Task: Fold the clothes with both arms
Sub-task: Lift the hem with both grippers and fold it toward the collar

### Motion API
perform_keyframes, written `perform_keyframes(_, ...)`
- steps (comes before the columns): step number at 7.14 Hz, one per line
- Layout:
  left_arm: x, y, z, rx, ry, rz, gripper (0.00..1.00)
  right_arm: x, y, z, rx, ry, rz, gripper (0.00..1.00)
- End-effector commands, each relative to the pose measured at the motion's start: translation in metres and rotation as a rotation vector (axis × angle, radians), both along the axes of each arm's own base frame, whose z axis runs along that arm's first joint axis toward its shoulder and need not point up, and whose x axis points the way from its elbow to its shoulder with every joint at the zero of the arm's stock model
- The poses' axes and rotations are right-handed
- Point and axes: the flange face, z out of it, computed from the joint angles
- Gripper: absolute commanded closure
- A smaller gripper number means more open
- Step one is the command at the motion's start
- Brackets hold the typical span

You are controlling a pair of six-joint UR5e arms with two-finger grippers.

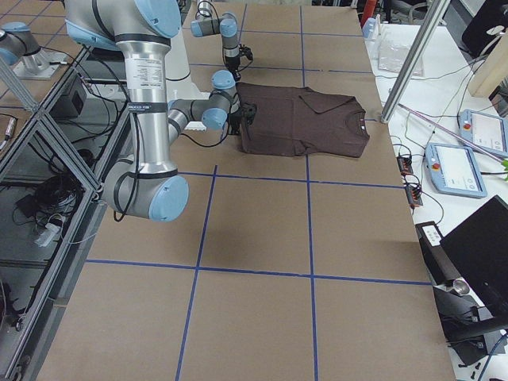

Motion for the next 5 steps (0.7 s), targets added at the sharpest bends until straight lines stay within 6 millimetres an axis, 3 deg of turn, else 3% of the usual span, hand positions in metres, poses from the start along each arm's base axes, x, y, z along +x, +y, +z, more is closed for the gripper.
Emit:
perform_keyframes(1,-0.037,0.008,-0.037,0.003,-0.005,0.011,1.00,0.012,0.007,-0.010,-0.025,-0.034,-0.051,1.00)
perform_keyframes(3,-0.058,0.018,-0.057,0.018,0.000,0.040,1.00,0.033,0.025,-0.020,-0.068,-0.069,-0.130,1.00)
perform_keyframes(5,-0.094,0.058,-0.093,0.047,0.023,0.159,1.00,0.059,0.073,-0.027,-0.123,-0.093,-0.280,1.00)
